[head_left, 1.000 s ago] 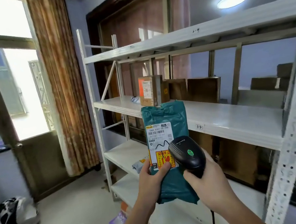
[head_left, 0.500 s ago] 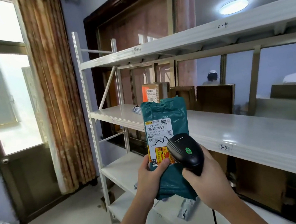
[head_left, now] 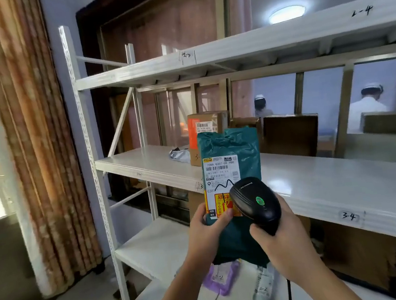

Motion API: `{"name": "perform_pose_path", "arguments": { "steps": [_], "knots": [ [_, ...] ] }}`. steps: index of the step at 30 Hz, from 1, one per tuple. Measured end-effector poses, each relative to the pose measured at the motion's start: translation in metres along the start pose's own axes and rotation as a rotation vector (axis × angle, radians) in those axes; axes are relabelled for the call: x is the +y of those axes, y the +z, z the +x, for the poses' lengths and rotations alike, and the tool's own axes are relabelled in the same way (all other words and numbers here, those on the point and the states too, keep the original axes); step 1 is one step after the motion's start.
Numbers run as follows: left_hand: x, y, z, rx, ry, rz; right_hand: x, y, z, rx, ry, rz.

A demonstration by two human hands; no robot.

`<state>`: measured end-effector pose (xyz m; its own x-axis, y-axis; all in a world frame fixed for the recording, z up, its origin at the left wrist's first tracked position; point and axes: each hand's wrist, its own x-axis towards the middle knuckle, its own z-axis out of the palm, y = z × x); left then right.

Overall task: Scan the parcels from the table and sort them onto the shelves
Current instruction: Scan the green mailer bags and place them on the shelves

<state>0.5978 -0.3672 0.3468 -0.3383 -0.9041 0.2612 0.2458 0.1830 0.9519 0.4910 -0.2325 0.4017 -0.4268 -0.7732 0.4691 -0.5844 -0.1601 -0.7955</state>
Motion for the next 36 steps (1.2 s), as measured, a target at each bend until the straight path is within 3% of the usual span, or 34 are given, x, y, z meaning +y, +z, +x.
{"name": "perform_pose_path", "arguments": {
  "steps": [6,21,31,36],
  "knots": [
    [0.001,-0.011,0.050,-0.114,-0.007,-0.021,-0.002,0.018,0.036,0.053,0.026,-0.034],
    [0.011,0.020,0.175,-0.200,0.113,-0.006,0.016,0.020,0.139,0.190,-0.046,-0.093],
    [0.021,0.047,0.261,-0.266,0.098,-0.032,0.022,0.027,0.206,0.277,0.076,-0.121],
    [0.008,0.057,0.294,-0.206,0.001,-0.053,0.044,0.045,0.218,0.316,0.213,-0.107]
  ]
}}
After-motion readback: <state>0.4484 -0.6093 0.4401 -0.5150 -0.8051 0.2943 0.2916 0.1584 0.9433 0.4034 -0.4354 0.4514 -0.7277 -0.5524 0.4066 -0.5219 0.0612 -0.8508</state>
